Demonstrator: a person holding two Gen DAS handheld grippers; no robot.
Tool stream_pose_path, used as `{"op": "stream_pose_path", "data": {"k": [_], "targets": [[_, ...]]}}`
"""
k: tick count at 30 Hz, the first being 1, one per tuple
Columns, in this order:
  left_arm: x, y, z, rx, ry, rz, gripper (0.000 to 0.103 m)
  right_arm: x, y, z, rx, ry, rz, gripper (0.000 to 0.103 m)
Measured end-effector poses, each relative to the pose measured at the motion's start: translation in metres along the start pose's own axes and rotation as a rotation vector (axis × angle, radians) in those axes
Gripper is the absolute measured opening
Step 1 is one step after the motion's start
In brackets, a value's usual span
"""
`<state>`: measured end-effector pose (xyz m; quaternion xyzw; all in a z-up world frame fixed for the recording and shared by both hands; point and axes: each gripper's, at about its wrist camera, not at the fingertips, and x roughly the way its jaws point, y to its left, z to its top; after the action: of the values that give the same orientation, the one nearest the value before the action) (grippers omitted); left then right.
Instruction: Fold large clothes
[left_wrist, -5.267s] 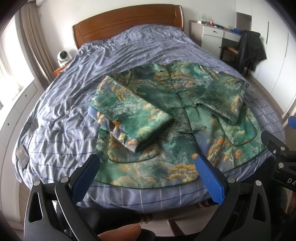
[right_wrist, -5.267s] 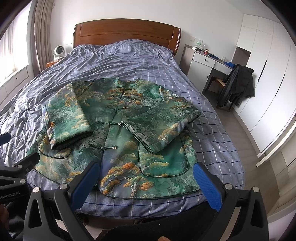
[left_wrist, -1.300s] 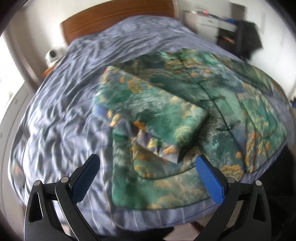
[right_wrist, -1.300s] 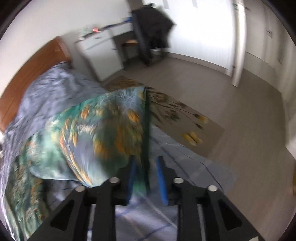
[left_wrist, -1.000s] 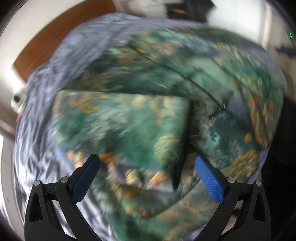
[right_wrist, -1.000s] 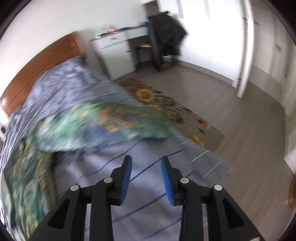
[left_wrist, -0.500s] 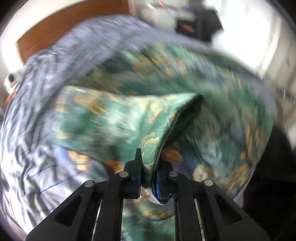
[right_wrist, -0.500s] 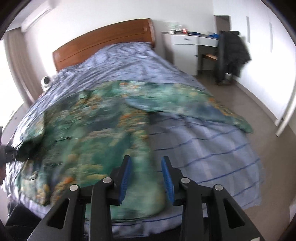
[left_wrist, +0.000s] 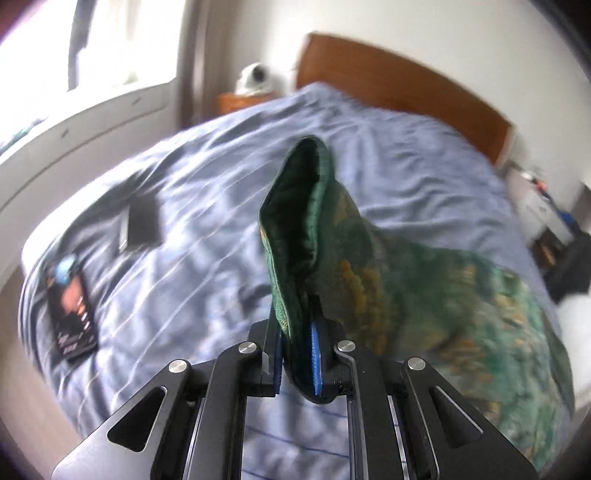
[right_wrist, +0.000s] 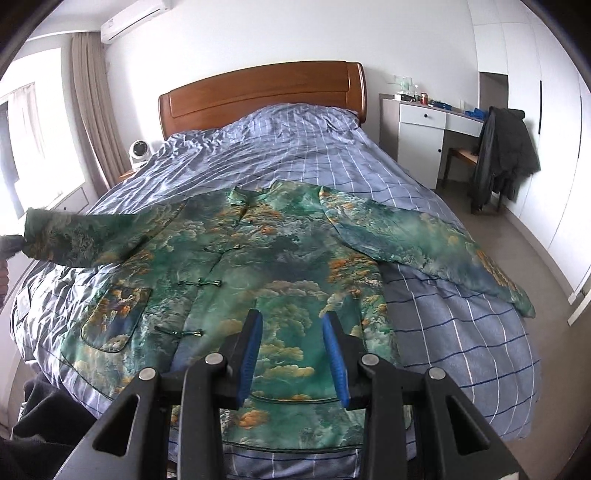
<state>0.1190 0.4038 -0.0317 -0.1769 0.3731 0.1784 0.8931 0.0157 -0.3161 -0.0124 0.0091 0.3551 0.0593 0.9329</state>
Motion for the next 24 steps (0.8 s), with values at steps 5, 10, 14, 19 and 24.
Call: {"op": "stream_pose_path", "data": {"k": [5, 10, 14, 19, 24], "targets": [[0.045, 0.024, -0.018, -0.074, 0.090, 0.140, 0.018, 0.000, 0.001, -0.007, 0.011, 0.020, 0.002, 0.035], [0.042, 0.058, -0.029, -0.186, 0.113, 0.167, 0.021, 0.000, -0.011, -0.015, 0.045, 0.039, -0.015, 0.042], [0.021, 0.038, -0.054, -0.109, 0.129, 0.078, 0.040, 0.005, -0.038, -0.019, 0.110, 0.057, -0.026, 0.062], [-0.001, -0.029, -0.115, 0.045, 0.258, -0.212, 0.081, 0.037, -0.089, -0.027, 0.153, 0.188, -0.057, 0.062], [0.005, -0.113, -0.182, 0.213, 0.415, -0.398, 0.082, 0.078, -0.128, -0.045, 0.155, 0.335, -0.004, 0.062]]}}
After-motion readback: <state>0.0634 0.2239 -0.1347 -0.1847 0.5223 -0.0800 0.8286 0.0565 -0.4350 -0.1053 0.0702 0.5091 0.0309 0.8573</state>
